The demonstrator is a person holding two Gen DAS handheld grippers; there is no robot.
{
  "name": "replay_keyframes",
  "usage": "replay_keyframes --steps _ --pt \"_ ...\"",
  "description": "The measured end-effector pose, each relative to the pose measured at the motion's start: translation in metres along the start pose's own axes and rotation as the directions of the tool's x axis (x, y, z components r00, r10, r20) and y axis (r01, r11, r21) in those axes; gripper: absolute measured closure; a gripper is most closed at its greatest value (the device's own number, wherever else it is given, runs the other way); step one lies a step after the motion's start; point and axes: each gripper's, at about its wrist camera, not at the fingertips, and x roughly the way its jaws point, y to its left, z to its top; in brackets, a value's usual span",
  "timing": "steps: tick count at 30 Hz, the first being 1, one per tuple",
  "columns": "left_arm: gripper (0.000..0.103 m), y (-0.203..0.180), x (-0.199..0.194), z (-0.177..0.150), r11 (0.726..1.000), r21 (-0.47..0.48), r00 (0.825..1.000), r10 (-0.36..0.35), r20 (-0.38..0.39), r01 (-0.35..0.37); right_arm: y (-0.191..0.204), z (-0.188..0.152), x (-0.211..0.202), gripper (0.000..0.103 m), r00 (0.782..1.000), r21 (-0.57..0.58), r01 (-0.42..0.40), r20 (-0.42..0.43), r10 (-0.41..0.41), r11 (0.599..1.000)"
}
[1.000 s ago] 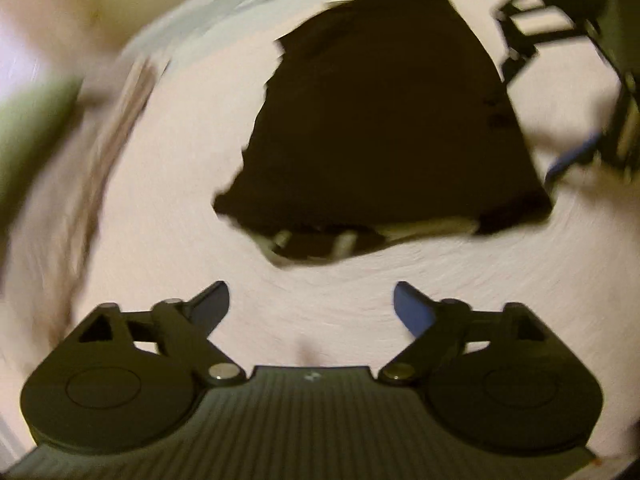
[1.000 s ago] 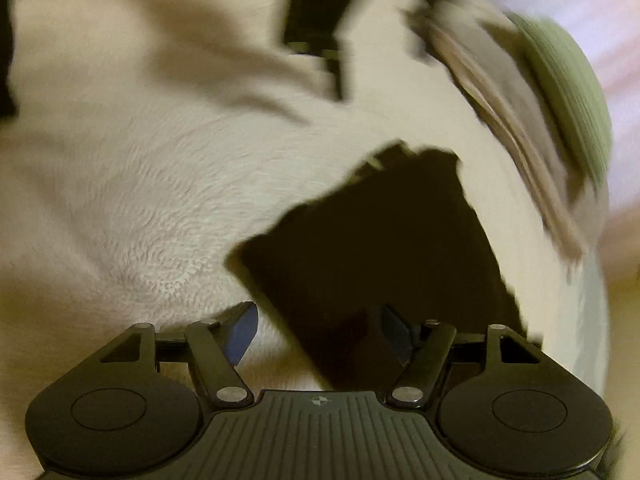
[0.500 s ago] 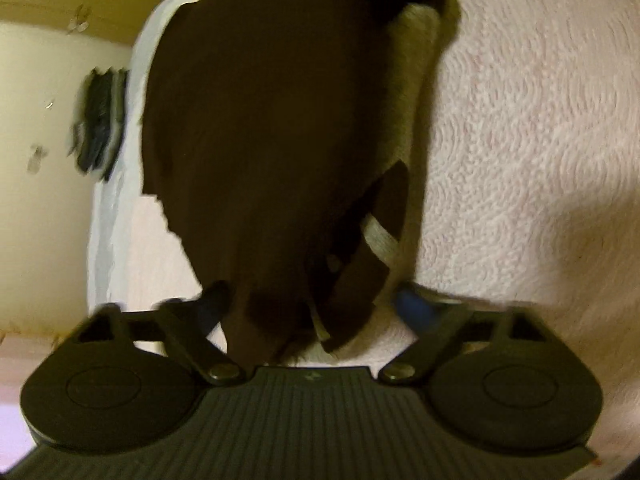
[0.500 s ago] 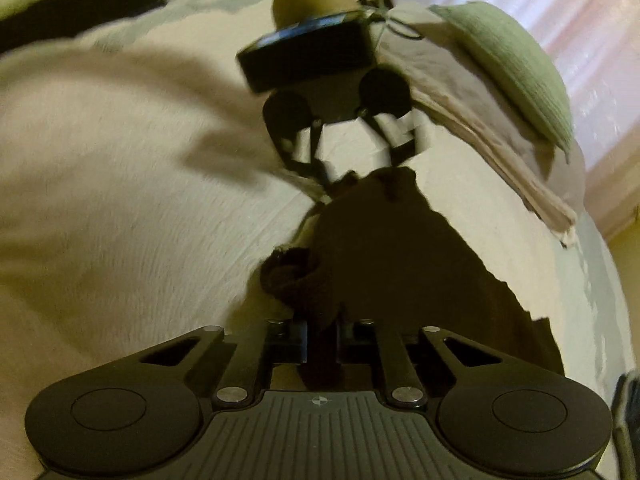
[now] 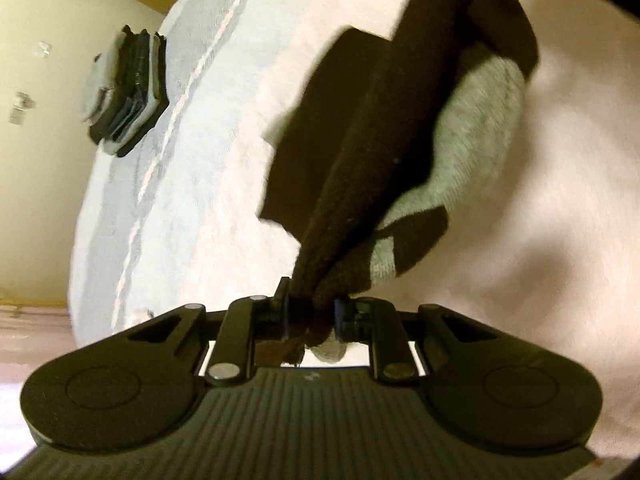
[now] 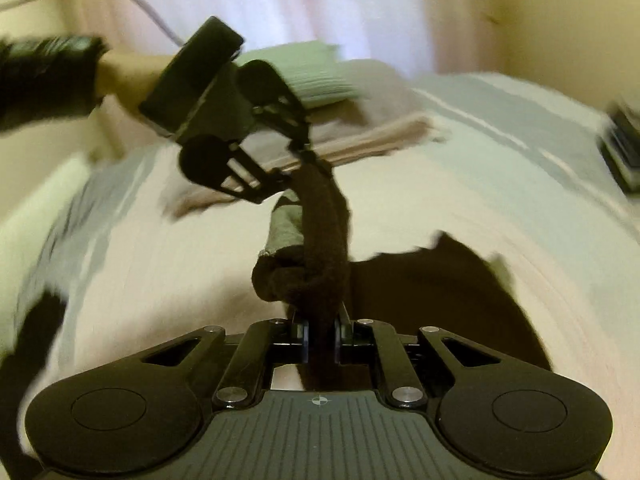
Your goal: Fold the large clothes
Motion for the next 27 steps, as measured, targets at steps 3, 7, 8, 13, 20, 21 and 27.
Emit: replay_keyframes --steps 3,7,8,13,20,21,27 --pt "0.086 0.043 0.034 0.039 0.995 0.002 0.994 -0.104 -0.034 0.104 -0.061 -0.001 0.001 0.096 1.0 0.201 -0.006 -0.007 0.008 0.98" --pt "0.086 0.066 0.103 0.075 0.968 0.027 0.966 -0.246 -0.085 0.249 -0.128 -0.019 0.012 0.096 1.0 0.412 -0.004 -0.021 0.014 0.911" --pt "0.086 0.072 0.118 0.082 0.961 0.016 0.958 -0.273 -0.089 0.276 -0.141 -0.024 0.015 0.096 1.0 0.449 -0.001 -0.026 0.015 0.894" --pt "0.086 0.089 0.18 0.11 0.929 -0.001 0.925 -0.369 -0.088 0.37 -0.188 -0.049 0.025 0.096 0.998 0.589 -0.011 -0.041 0.043 0.808" --pt "0.049 0.113 0.217 0.11 0.919 -0.158 0.919 -0.379 -0.107 0.361 -0.235 -0.065 0.029 0.071 0.999 0.741 0.046 -0.054 -0.009 0.67" --pt "0.048 0.121 0.22 0.106 0.919 -0.196 0.924 -0.367 -0.108 0.342 -0.236 -0.062 0.022 0.068 0.998 0.728 0.065 -0.054 -0.038 0.683" --pt "0.051 0.15 0.187 0.069 0.876 -0.424 0.956 -0.285 -0.069 0.231 -0.201 -0.026 -0.026 0.067 0.983 0.55 0.131 0.036 -0.18 0.825"
